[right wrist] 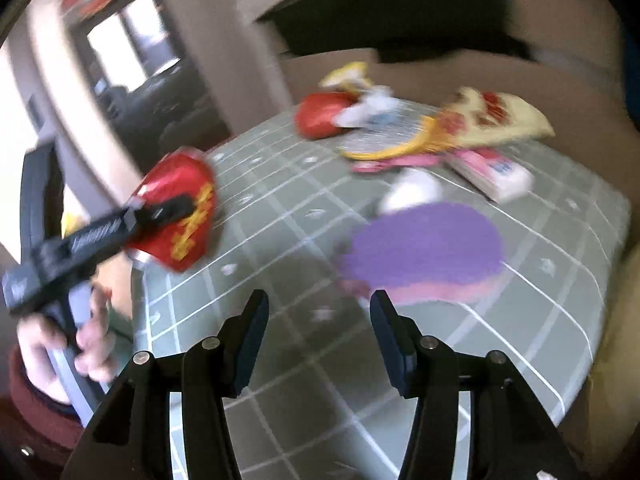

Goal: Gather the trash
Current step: 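Lift the red can upright with the left gripper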

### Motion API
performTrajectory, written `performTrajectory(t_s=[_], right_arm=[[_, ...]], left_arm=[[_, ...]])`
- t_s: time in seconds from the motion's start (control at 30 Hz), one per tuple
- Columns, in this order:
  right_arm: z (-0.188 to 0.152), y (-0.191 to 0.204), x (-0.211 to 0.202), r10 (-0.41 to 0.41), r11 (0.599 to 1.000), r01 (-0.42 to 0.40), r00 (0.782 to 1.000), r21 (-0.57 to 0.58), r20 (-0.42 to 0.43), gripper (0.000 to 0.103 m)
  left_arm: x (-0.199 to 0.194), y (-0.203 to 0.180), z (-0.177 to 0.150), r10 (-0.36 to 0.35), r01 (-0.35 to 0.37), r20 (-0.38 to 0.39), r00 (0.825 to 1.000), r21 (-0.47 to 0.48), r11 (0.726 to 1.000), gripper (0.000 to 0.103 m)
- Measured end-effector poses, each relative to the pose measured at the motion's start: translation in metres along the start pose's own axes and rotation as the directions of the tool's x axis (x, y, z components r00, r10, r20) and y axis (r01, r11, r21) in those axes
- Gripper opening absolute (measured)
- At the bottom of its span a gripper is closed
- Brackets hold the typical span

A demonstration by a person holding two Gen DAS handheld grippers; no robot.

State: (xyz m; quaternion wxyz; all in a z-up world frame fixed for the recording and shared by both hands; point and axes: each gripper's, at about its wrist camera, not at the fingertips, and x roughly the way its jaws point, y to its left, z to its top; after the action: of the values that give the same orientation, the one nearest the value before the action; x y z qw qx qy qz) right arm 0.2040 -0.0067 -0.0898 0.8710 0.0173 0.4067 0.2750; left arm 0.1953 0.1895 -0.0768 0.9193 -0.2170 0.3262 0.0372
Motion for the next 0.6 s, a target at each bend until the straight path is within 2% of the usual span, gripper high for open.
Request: performTrajectory(t_s=[0.1, 0.3, 0.47, 0.5, 0.6], right_arm=[[0.012, 0.019, 0.009, -0.034, 0.997, 0.035, 0.999, -0.075, 0.015, 0.051], [0.028, 0.017, 0.038, -0.030, 0.998, 0.027, 0.998, -0.060, -0.048, 0.048], [0.020, 0.019, 0.030, -0.180, 0.972, 0.169, 0.982, -0.162, -0.056, 0.048], [0.014, 0.015, 0.026, -0.238, 0.957, 0.223, 0.969, -0.188, -0.061, 0.048], [0.003, -0.002, 0.016, -0.319, 0.935, 0.300, 0.945, -0.191, -0.077, 0.048]], left_arm=[[0.000, 0.006, -0.003, 0.004, -0.004, -0.006, 1.000, -0.015, 1.000, 0.047], [-0.004, 0.018, -0.008, -0.011, 0.010, -0.022, 1.000, -0.052, 0.999, 0.047], [-0.006, 0.013, -0.010, -0.057, 0.056, -0.030, 0.998, -0.041, 0.998, 0.047], [-0.005, 0.011, -0.010, -0.063, 0.062, -0.035, 0.997, -0.040, 0.997, 0.047], [-0.003, 0.007, -0.013, -0.086, 0.084, -0.051, 0.995, -0.039, 0.996, 0.047]])
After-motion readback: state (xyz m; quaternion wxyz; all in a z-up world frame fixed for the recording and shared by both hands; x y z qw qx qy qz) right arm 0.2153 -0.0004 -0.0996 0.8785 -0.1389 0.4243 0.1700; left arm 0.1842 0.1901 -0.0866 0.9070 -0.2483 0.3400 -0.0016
